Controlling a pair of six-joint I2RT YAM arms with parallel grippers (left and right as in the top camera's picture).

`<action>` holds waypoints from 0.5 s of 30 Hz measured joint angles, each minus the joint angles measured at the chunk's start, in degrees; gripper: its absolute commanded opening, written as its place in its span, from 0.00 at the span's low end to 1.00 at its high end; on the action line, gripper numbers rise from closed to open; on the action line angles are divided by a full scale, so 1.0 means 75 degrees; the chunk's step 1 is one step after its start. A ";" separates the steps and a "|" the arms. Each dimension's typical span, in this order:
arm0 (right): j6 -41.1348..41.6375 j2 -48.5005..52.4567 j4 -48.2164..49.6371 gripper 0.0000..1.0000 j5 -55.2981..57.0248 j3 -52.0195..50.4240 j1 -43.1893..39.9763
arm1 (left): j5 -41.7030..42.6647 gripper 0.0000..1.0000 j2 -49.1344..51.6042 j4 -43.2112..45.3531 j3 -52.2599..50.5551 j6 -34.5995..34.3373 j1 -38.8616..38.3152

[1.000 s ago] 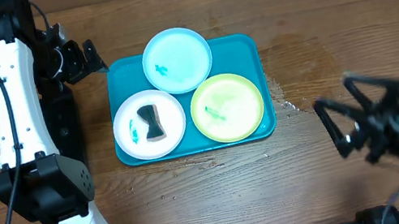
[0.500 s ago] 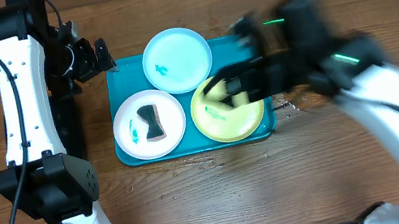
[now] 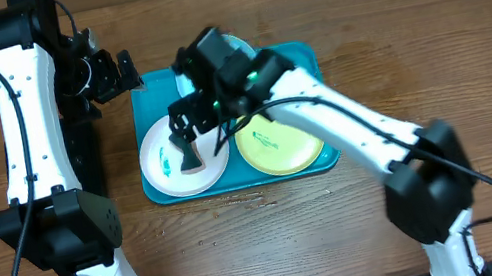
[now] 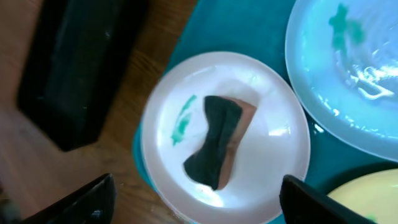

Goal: Clean dirty plates on tray and stack at the side
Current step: 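Reach the right gripper to the white plate rim and grip it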

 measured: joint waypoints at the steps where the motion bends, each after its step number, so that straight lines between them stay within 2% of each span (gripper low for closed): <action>1: 0.0067 0.0219 -0.0009 0.75 0.0175 0.0000 0.0052 | -0.0003 1.00 0.0000 -0.0009 0.0000 0.0000 0.0000; 8: 0.0367 0.1276 -0.0050 0.73 0.1209 0.0000 0.0052 | -0.0003 1.00 0.0000 -0.0061 0.0000 0.0003 0.0000; 15: 0.0414 0.1370 0.0195 0.68 0.1513 0.0000 0.0058 | -0.0003 1.00 -0.0003 -0.0090 0.0000 0.0003 0.0000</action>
